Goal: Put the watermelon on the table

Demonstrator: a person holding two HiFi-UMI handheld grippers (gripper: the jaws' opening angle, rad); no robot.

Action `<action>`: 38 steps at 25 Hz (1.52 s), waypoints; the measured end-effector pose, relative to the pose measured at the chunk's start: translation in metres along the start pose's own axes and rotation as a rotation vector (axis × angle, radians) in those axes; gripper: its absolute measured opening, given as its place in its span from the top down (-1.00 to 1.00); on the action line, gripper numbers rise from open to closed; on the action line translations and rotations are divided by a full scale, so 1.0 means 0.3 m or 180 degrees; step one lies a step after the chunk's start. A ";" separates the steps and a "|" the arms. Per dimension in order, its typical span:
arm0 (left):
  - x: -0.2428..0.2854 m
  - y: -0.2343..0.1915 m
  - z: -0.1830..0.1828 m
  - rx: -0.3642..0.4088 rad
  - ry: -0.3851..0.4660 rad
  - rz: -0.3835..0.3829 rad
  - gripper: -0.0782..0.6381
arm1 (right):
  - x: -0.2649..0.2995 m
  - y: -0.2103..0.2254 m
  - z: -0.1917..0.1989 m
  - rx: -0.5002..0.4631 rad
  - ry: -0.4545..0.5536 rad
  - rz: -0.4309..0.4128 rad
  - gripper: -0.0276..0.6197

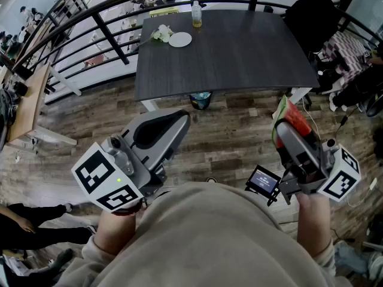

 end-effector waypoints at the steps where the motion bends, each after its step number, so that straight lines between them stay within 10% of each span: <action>1: 0.000 0.004 0.001 0.0006 -0.0004 0.0008 0.77 | -0.002 0.000 0.000 -0.0009 -0.0009 0.0003 0.32; 38: 0.045 0.051 0.074 0.0031 -0.0312 -0.0237 0.77 | -0.089 0.140 -0.007 0.0272 -0.0089 -0.0073 0.32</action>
Point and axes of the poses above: the fingertips, and each gripper's own axes: x forward along the fingers, y to its right, z out of its underside, the point moved 6 cm from there along -x, backward along the fingers, and after that the axes turned 14 degrees about -z, right-handed, at the moved point
